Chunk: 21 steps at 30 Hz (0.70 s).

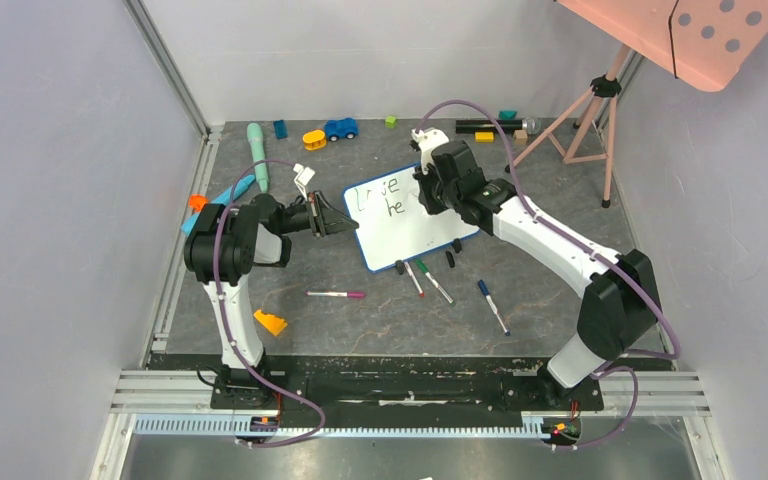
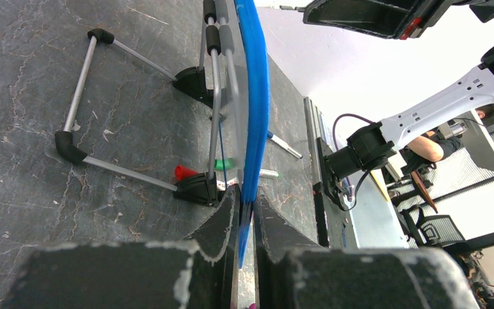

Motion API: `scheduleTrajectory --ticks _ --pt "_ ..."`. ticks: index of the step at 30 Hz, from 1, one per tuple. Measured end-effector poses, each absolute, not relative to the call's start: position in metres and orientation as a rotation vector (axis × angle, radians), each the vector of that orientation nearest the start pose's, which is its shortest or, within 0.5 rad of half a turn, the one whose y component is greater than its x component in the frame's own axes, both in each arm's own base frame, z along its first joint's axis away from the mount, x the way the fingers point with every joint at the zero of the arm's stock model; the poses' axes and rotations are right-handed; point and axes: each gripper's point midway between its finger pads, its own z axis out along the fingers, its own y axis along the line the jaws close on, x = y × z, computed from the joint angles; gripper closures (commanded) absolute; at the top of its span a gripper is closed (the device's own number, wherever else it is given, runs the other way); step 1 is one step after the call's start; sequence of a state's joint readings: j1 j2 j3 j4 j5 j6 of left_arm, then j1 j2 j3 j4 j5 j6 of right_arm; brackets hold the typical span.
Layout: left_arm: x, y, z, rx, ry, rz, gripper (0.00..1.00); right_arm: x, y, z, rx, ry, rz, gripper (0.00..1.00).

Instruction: Write a sentence on the whiteboard

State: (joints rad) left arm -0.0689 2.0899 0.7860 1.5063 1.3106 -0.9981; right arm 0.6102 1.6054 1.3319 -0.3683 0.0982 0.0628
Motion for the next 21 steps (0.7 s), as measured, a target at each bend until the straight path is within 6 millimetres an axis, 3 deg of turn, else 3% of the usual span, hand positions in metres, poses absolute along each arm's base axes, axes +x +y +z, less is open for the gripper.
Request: scheduleTrajectory --ticks 5,21 --pt "0.3484 -0.2031 0.1173 0.516 1.723 -1.682 0.98 0.3856 0.2547 0.1927 -0.552 2.139 0.282 1.0" --pt "0.3484 -0.2031 0.1172 0.516 1.723 -1.682 0.98 0.3856 0.2552 0.1829 -0.564 2.164 0.275 1.0"
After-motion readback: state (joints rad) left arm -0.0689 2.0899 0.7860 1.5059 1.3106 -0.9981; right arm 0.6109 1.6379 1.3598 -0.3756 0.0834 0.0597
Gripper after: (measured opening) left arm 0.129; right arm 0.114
